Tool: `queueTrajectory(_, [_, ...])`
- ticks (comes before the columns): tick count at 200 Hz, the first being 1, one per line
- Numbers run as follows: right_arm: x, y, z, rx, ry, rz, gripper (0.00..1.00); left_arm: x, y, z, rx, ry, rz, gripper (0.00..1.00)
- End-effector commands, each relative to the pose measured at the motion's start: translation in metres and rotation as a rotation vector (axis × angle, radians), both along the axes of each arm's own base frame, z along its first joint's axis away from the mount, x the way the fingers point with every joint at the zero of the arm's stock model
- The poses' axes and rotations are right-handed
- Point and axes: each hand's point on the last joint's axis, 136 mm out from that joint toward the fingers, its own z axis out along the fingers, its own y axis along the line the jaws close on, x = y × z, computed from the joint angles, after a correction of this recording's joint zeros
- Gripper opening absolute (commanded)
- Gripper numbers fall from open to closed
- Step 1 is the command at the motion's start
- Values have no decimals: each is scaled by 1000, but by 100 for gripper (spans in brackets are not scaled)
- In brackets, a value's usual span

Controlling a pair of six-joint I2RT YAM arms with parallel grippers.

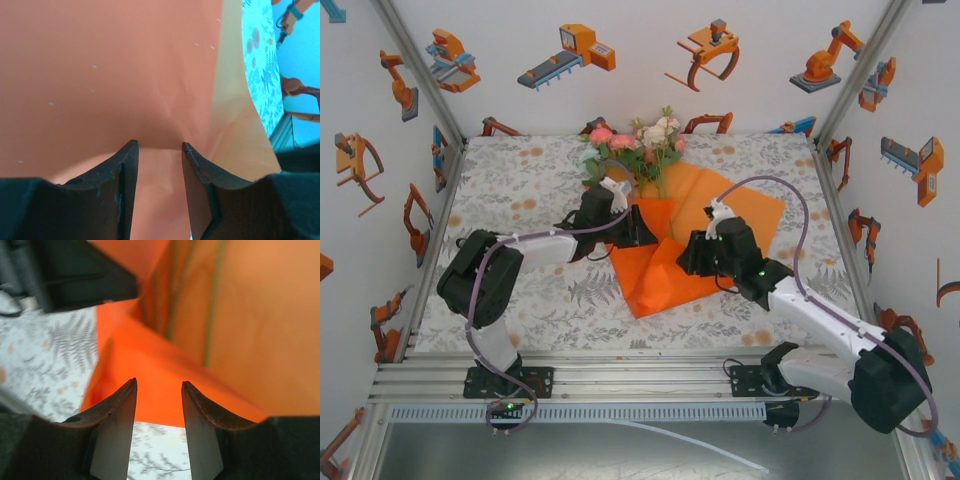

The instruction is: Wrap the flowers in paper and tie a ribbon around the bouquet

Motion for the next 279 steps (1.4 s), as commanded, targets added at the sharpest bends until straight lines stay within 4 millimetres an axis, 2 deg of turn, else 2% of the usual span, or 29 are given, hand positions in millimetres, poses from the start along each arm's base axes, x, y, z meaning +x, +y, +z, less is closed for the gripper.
queueTrajectory(1, [3, -9, -35, -114, 81, 11, 42, -6, -6, 23, -57, -44, -7, 42])
queueTrajectory(15, [13, -3, -46, -105, 94, 8, 41, -11, 1, 22, -35, -48, 25, 42])
queueTrajectory(49, [41, 14, -62, -110, 104, 12, 42, -17, 35, 14, 77, -59, 157, 45])
queueTrajectory(72, [55, 13, -77, -151, 135, -26, 46, -21, 58, 16, 119, -78, 230, 46])
queueTrajectory(86, [58, 14, -82, -158, 151, -32, 48, -24, 61, 15, 119, -92, 228, 46])
queueTrajectory(103, [61, 15, -87, -154, 164, -43, 49, -30, 45, 17, 68, -82, 151, 45])
queueTrajectory(134, [73, 9, -97, -203, 145, -94, 48, -61, -16, 30, -112, -102, -116, 43])
queueTrajectory(151, [80, 5, -104, -234, 143, -116, 48, -72, -43, 24, -124, -79, -178, 41])
queueTrajectory(167, [81, 9, -104, -225, 150, -105, 48, -74, -55, 7, -95, -67, -175, 38])
queueTrajectory(200, [74, 4, -73, -155, 136, -117, 48, -61, -52, -17, -67, -47, -108, 34])
queueTrajectory(235, [48, -17, -27, -115, 93, -145, 48, -55, -55, -25, -73, -49, -89, 33])
queueTrajectory(245, [36, -21, -16, -86, 94, -148, 48, -52, -57, -23, -90, -51, -78, 33])
queueTrajectory(262, [12, -16, -1, 28, 106, -111, 47, -48, -60, -18, -115, -54, -73, 34])
queueTrajectory(279, [-9, -14, 9, 133, 117, -93, 47, -43, -59, 8, -140, -102, -65, 40])
